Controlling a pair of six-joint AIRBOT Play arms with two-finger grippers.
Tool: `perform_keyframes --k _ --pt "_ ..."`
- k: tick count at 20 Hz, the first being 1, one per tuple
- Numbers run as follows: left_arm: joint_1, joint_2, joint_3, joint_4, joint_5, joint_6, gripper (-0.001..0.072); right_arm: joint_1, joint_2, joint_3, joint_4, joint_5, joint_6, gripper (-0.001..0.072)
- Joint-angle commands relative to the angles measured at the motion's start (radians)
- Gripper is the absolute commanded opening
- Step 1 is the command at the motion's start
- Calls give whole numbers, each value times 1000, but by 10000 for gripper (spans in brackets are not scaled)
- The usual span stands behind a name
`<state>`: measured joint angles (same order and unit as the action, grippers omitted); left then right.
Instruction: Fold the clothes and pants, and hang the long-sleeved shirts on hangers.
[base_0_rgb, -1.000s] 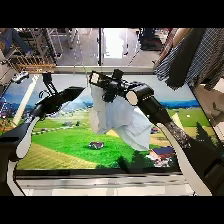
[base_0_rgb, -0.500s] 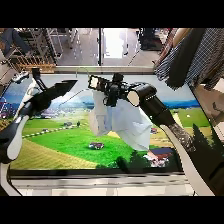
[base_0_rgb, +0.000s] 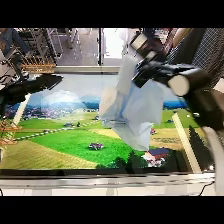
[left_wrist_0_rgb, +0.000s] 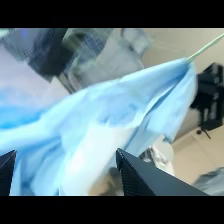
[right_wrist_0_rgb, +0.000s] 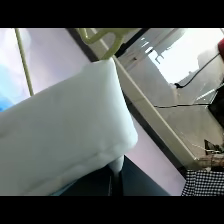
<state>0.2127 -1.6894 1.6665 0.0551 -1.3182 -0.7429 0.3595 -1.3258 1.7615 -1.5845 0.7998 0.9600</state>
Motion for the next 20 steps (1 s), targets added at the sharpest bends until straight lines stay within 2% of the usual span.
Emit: perform_keyframes --k 1,4,7,8,9,12,14,20 --pt "-100 14 -2 95 25 -247 642 -34 134 0 20 26 86 12" --pt "-247 -18 -2 44 147 -368 643 -34 198 0 69 97 18 13" --pt "-346 -50 0 -65 211 -374 654 -34 234 0 162 189 -96 12" --pt "-371 -55 0 -87 203 -349 663 -34 239 0 183 217 -115 12" --pt "-392 -55 0 -92 185 -311 711 -34 241 0 199 248 -118 12" --pt "-435 -55 0 -118 18 -246 712 -34 240 0 189 320 -118 13" --pt "-469 -55 0 -108 -50 -232 712 -34 240 0 189 301 -118 13" --pt "-554 -54 2 -108 -33 -156 712 -34 240 0 194 286 -113 13"
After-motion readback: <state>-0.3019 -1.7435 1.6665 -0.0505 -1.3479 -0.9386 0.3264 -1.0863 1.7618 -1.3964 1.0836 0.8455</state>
